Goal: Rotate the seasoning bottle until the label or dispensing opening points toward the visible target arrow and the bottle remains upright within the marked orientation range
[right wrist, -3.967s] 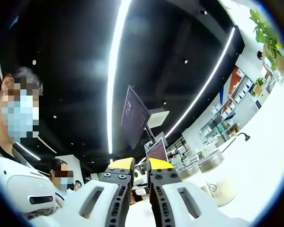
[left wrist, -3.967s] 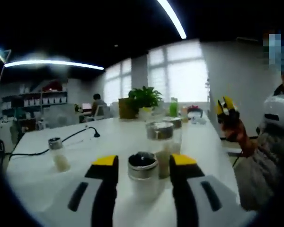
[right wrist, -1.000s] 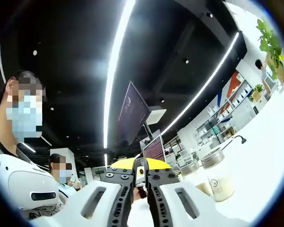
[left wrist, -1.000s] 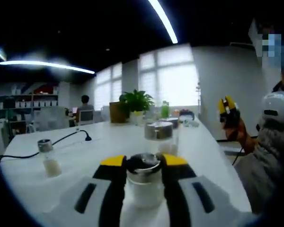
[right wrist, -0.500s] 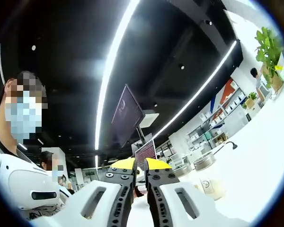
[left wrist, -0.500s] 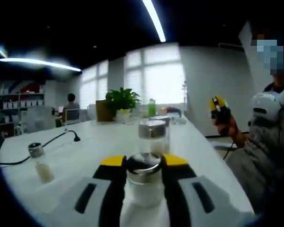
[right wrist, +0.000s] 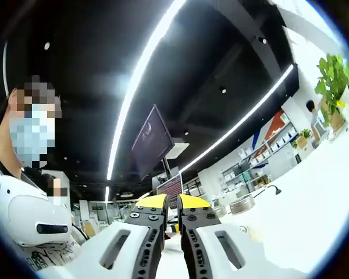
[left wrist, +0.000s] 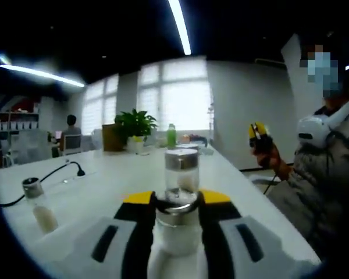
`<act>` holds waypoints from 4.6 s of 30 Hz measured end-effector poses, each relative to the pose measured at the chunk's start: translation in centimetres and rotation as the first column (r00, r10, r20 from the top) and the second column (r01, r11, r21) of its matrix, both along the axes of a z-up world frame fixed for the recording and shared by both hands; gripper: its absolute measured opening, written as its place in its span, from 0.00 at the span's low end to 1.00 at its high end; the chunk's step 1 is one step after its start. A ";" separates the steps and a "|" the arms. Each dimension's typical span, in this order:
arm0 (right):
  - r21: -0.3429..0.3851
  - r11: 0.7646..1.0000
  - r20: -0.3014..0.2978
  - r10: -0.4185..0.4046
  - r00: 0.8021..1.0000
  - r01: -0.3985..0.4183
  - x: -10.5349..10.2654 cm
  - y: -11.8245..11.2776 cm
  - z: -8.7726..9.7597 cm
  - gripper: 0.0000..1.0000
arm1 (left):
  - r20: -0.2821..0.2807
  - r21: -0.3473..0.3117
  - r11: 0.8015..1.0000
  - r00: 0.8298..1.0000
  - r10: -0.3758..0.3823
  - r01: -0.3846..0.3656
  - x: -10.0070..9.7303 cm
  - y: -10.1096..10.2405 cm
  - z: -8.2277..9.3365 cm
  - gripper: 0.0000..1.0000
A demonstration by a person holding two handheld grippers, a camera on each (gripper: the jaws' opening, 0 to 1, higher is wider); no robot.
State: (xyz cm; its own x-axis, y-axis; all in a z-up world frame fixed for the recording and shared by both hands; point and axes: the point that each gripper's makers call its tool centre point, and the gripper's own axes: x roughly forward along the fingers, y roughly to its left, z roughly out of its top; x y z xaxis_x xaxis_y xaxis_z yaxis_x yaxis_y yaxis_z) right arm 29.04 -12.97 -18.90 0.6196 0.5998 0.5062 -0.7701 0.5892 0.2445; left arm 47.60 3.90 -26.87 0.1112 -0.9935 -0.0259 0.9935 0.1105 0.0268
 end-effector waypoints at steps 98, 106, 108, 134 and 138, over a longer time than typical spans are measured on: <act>0.116 0.991 -0.012 -0.067 0.998 0.068 3.3 -5.0 1.0 0.09 | -0.006 0.139 0.879 0.887 0.461 -0.456 1.7 0.1 -0.8 0.34; 0.087 0.995 -0.014 -0.046 0.999 0.047 3.3 -3.8 0.9 0.09 | 0.021 0.155 0.911 0.923 0.384 -0.383 1.4 -0.1 -0.8 0.34; 0.084 0.996 -0.022 -0.037 0.999 0.039 3.4 -3.7 0.7 0.08 | 0.028 0.161 0.915 0.929 0.370 -0.369 1.4 -0.1 -0.9 0.34; 0.050 0.999 0.003 0.007 1.000 -0.007 2.5 -2.0 1.3 0.07 | 0.084 0.169 0.984 0.995 0.047 -0.060 1.2 -0.9 -1.1 0.34; 0.053 0.998 0.003 0.019 1.000 -0.019 2.4 -1.7 1.2 0.07 | 0.082 0.158 0.987 0.997 0.014 -0.027 0.8 -1.2 -1.1 0.35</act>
